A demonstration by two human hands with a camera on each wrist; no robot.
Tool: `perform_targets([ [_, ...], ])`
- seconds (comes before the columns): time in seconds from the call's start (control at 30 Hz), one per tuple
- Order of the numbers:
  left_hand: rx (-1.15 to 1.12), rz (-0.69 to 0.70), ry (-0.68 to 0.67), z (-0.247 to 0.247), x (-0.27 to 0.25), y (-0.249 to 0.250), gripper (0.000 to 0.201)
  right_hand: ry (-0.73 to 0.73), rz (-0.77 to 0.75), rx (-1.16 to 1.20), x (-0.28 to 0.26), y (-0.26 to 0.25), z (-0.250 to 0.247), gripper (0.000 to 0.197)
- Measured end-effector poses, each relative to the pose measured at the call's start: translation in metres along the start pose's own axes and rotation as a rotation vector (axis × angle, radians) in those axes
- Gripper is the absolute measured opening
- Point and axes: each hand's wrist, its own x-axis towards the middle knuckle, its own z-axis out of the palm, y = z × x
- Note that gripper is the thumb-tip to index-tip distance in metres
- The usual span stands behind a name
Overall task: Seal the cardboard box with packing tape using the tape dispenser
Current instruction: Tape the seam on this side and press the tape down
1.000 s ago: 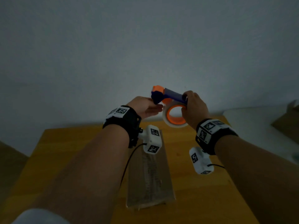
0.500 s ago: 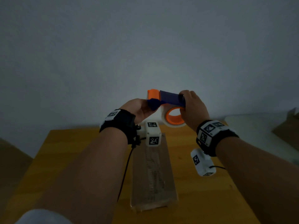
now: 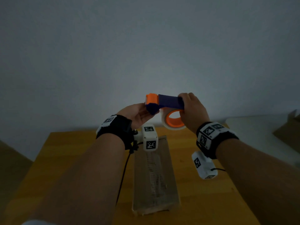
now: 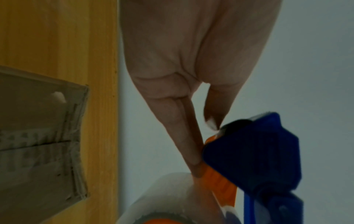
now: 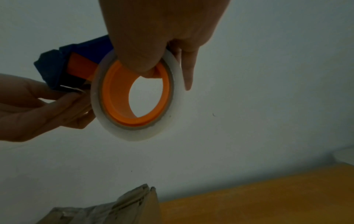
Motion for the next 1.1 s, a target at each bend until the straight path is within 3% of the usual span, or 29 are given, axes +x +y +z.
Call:
perform_targets([
  [0.4, 0.264, -0.021, 0.113, 0.000, 0.003, -0.001, 0.029, -0.018, -0.056, -0.082, 0.000, 0.000, 0.003, 0.038],
  [0.6, 0.254, 0.009, 0.170, -0.008, 0.007, -0.003, 0.004, -0.007, -0.047, -0.063, 0.000, 0.003, -0.002, 0.037],
  [0.8, 0.198, -0.007, 0.208, -0.011, 0.012, -0.002, 0.014, -0.008, -0.074, -0.068, 0.003, 0.002, -0.004, 0.038],
  [0.97, 0.221, -0.069, 0.205, -0.014, 0.010, 0.000, 0.003, 0.003, -0.105, -0.082, 0.001, 0.002, -0.005, 0.037],
  [1.1, 0.162, 0.000, 0.260, -0.014, 0.012, -0.002, 0.014, 0.001, -0.123, -0.116, 0.000, -0.001, -0.004, 0.036],
])
